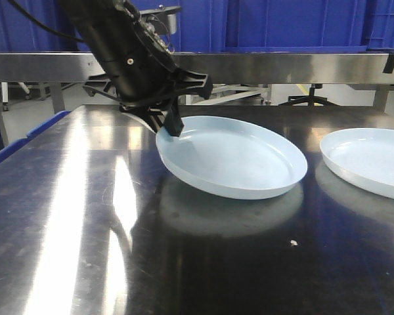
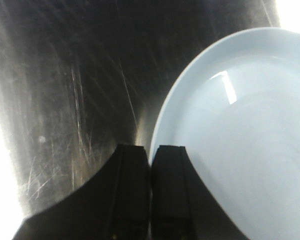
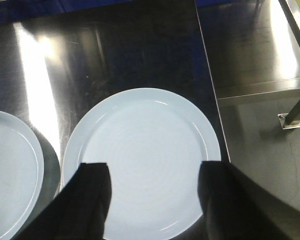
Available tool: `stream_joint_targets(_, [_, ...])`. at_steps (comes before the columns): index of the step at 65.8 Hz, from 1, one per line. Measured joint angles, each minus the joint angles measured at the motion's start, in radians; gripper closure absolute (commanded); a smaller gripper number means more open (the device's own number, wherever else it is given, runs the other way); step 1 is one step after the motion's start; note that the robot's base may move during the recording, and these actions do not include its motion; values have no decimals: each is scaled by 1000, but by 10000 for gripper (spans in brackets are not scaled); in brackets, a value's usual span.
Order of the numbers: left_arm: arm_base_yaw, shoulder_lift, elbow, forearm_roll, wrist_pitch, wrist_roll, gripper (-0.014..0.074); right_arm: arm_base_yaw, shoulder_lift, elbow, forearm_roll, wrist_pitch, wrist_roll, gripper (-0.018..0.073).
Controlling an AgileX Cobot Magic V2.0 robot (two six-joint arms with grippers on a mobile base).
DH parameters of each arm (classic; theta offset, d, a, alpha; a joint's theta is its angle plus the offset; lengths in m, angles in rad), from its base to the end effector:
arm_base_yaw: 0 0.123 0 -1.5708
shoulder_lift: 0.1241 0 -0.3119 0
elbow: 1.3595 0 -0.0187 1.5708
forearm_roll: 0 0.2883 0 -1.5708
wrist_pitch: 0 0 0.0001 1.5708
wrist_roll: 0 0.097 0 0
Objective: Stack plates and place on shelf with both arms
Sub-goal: 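Lift the plate with the left gripper and carry it toward the other plate, then lower the plate onto the table, open the left gripper, withdraw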
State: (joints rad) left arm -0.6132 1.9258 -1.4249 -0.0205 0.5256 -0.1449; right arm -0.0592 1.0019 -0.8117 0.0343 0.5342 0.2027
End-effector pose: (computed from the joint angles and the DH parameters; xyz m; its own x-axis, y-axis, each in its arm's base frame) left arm 0.3858 -0.2727 0.2227 -0.7453 0.3265 -0.5813 0.4659 0.8787 -0.1038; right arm 0.2321 -0.0121 0.3357 -0.5674 0.2641 -0.7799 0.1806 0.9640 0.1951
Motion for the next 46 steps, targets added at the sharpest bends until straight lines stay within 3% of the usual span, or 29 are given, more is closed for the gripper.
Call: stream_joint_targets(46, [0,38,-2,0,-4,0,496,0,0,0,0,5,0,64])
